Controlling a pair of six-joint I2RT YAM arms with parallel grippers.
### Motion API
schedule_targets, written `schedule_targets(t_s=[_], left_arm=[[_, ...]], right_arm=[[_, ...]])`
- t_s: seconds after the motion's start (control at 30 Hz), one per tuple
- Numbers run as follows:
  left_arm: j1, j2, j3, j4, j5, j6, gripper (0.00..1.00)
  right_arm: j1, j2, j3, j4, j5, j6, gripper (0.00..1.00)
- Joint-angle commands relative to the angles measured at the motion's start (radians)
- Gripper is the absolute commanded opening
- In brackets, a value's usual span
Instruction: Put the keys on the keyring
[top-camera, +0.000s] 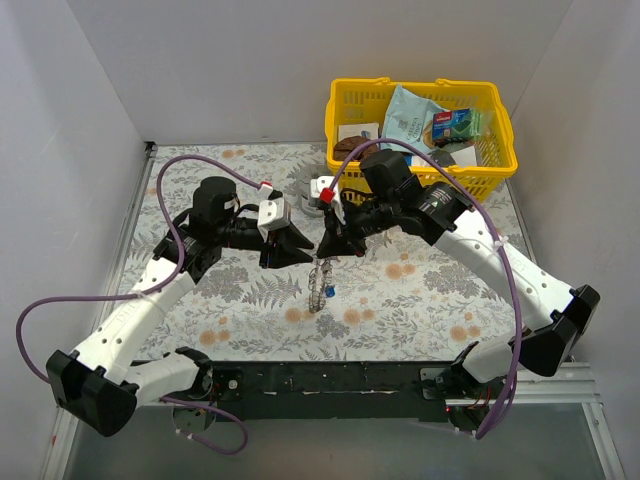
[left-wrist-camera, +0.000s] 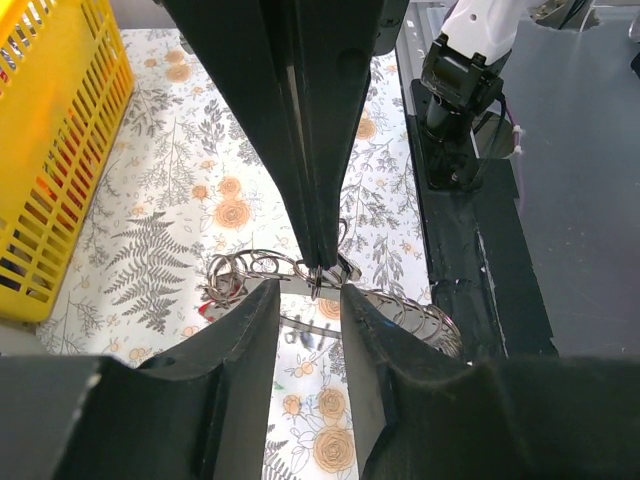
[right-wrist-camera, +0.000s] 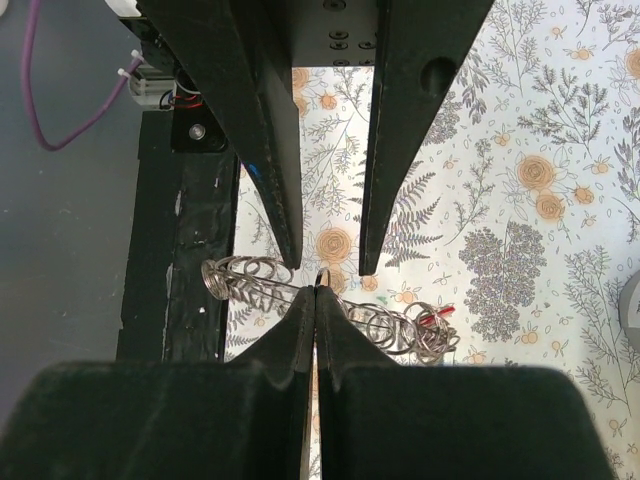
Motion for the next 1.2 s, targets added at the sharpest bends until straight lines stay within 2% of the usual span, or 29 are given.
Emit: schedule_targets(t_s=[0.0,0.23,0.47,0.5,0.6,0.77,0.83,0.87,0.97,1.07,1.17], left_arm=[[-0.005,0.004,0.033,-0.009,0.035,0.019,0.3],[-0.007,0.02,0.022,0.009,0.046,0.008,0.22],[-0.013,0.017,0.004,0.047,0.041,-0.012,0.2],[-0.013,0.015,0.002,0.05,0.04,-0.013,0.18],[-0.013,0.017,0.002,0.053,0.038,-0.013,0.01],[-0.013,0.004,-0.011,0.058,0.028,-0.015,0.0],[-0.013,-0.017,-0.031,0.087,0.014,-0.032,0.0],[-0.013,-0.028,-0.042,0.136,0.009,-0.049,0.0],[-0.013,-0.075,-0.115,0.287,-0.009,-0.144,0.0],[-0.013,-0.117,-0.183,0.432,-0.044,-0.242,0.0],[-0.013,-0.153,-0.238,0.565,-0.09,-0.317,0.0]], right_arm=[[0.004,-0.017,0.031,0.047,-0.026,-0.006,0.01],[0.004,-0.025,0.016,0.077,-0.036,0.012,0.01],[0.002,-0.028,0.008,0.096,-0.042,0.029,0.01],[0.004,-0.029,0.007,0.096,-0.043,0.031,0.01],[0.004,-0.029,-0.003,0.11,-0.053,0.04,0.01],[0.004,-0.069,-0.045,0.171,-0.011,0.076,0.01],[0.002,-0.094,-0.068,0.218,0.028,0.104,0.09],[0.001,-0.104,-0.079,0.237,0.039,0.112,0.19],[-0.021,-0.158,-0.116,0.29,0.05,0.15,0.41],[-0.058,-0.174,-0.13,0.317,0.038,0.191,0.5],[-0.074,-0.178,-0.134,0.323,0.015,0.21,0.53]])
